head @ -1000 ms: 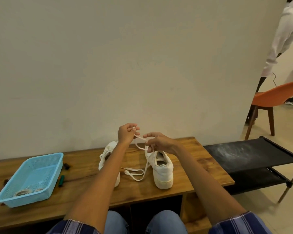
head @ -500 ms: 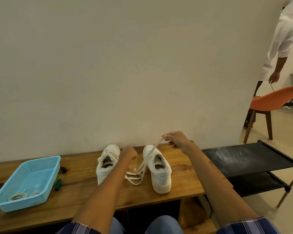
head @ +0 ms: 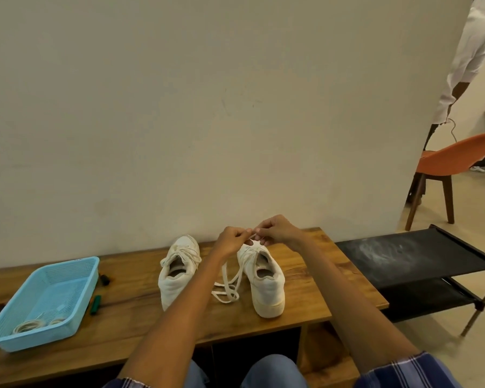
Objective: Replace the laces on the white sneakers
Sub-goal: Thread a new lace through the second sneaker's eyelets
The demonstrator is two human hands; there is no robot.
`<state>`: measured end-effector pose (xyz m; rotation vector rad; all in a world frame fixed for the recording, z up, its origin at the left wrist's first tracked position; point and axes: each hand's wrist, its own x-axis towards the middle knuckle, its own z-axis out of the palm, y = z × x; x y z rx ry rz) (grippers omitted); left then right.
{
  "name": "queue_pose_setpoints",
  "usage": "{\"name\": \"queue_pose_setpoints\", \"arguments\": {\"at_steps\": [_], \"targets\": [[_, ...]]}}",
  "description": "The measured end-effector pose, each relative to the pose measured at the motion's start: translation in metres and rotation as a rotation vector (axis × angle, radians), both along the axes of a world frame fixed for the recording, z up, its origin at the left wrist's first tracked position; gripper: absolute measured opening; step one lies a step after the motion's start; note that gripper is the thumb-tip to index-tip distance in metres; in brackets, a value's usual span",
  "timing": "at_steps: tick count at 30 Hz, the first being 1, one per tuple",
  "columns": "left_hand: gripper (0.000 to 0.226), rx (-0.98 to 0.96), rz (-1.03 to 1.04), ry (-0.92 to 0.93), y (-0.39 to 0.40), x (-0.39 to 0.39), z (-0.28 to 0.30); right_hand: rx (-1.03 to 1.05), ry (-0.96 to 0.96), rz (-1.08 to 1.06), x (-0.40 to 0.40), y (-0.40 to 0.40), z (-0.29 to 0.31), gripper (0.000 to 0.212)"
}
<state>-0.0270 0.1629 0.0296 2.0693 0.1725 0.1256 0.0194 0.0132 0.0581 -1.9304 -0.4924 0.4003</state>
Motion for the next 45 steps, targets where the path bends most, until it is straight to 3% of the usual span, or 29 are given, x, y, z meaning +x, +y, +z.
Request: {"name": "queue_pose_setpoints", "arguments": {"at_steps": [5, 8, 11, 18, 22, 26, 32, 41, 45], "targets": [[0.024, -0.026, 0.007, -0.031, -0.002, 0.002, -0.013, -0.076, -0.149, -0.134, 0.003, 0.0, -0.026, 0.013], [0.02, -0.049, 0.132, -0.084, -0.004, 0.004, -0.024, -0.367, -0.376, -0.096, 0.01, -0.007, -0.044, 0.009], [0.018, -0.058, 0.219, -0.124, -0.01, 0.009, -0.035, -0.572, -0.437, -0.047, 0.01, -0.006, -0.066, 0.02], [0.012, -0.092, 0.344, -0.207, -0.052, 0.011, -0.066, -0.27, -0.394, -0.222, 0.009, 0.001, -0.103, 0.026], [0.014, 0.047, 0.402, -0.285, -0.065, 0.011, -0.075, -0.125, -0.335, -0.304, 0.007, 0.0, -0.109, 0.034], [0.015, 0.13, 0.391, -0.223, -0.065, 0.016, -0.076, -0.084, -0.319, -0.343, 0.007, 0.001, -0.112, 0.041], [0.008, 0.129, 0.396, -0.242, -0.065, 0.016, -0.076, -0.081, -0.309, -0.347, 0.012, 0.001, -0.118, 0.036], [0.022, 0.183, 0.396, -0.223, -0.065, 0.016, -0.077, -0.048, -0.3, -0.348, 0.012, 0.002, -0.12, 0.027], [0.017, 0.222, 0.378, -0.223, -0.065, 0.017, -0.073, -0.064, -0.296, -0.347, 0.013, 0.002, -0.118, 0.028]]}}
